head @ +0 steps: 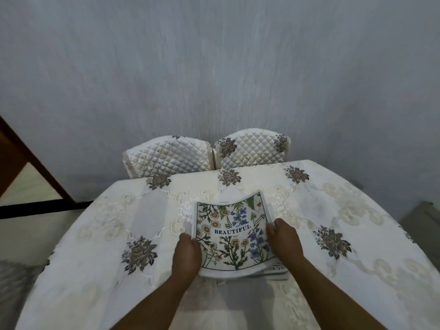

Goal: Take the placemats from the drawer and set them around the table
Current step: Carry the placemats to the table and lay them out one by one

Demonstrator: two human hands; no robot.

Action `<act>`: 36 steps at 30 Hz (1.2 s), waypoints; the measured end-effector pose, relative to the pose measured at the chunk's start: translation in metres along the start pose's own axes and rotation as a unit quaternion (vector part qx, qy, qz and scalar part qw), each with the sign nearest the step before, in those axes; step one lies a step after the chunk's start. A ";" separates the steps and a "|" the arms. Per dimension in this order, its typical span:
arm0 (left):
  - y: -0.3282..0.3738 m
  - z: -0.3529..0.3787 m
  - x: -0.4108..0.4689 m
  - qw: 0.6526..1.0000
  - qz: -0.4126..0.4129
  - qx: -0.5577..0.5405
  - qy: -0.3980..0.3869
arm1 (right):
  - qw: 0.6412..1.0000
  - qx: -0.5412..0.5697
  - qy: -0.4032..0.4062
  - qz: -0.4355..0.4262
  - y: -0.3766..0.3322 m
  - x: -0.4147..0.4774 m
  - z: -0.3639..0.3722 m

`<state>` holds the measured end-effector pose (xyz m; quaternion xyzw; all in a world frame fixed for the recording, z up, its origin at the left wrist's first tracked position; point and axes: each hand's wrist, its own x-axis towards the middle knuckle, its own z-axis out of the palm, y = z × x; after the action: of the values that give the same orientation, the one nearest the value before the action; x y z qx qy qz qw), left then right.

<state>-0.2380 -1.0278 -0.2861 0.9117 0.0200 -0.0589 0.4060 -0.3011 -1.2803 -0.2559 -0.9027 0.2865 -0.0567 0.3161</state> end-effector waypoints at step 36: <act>-0.330 -0.615 -0.136 0.974 -0.004 -0.064 0.216 | 0.972 0.077 -0.027 -0.222 -0.501 -0.365 0.231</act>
<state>-0.3444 -0.3485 -0.1051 0.8749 0.1147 0.1394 0.4494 -0.2968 -0.6355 -0.1088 -0.9179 0.0651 -0.1231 0.3716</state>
